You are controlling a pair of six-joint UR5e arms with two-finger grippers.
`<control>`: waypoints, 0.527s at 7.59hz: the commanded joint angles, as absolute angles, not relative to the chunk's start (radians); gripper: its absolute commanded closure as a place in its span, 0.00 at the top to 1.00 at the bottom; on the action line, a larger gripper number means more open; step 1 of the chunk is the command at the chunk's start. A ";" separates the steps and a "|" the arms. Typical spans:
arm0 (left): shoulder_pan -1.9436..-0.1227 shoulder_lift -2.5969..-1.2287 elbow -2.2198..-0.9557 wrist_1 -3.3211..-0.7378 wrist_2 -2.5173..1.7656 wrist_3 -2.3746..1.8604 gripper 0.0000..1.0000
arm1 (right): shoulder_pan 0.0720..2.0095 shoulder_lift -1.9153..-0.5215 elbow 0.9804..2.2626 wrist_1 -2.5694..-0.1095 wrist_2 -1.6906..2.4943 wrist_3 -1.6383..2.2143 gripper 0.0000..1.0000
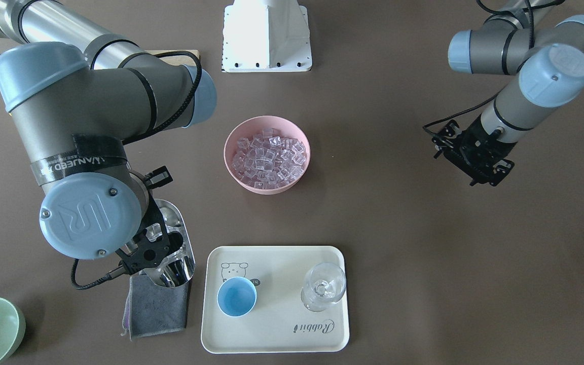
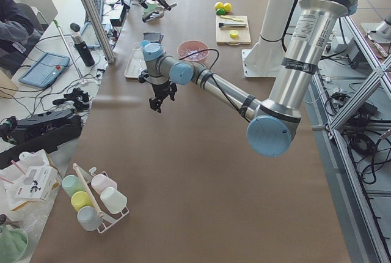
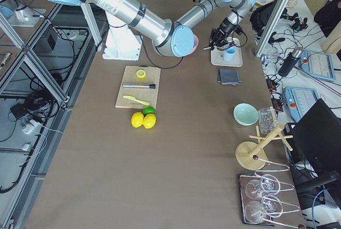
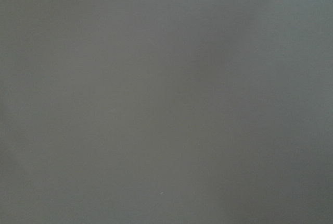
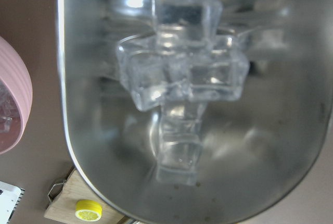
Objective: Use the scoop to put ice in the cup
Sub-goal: 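Carry the scoop over the small blue cup on the tray with the right gripper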
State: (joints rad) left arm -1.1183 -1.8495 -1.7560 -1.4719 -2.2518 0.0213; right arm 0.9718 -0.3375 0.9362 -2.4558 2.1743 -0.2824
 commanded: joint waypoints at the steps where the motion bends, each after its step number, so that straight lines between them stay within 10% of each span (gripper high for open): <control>1: -1.247 -1.731 -1.752 -1.476 -2.270 0.021 0.98 | 0.951 -0.244 0.749 -2.397 2.132 -0.354 0.00; 4: -1.415 -1.590 -1.755 -1.477 -2.287 0.021 0.98 | 0.896 -0.186 0.626 -2.333 2.059 -0.359 0.00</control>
State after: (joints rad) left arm -1.3159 -1.6819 -1.7554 -1.4767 -2.2721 0.0215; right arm 0.9227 -0.2163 0.6932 -2.3767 2.1115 -0.3512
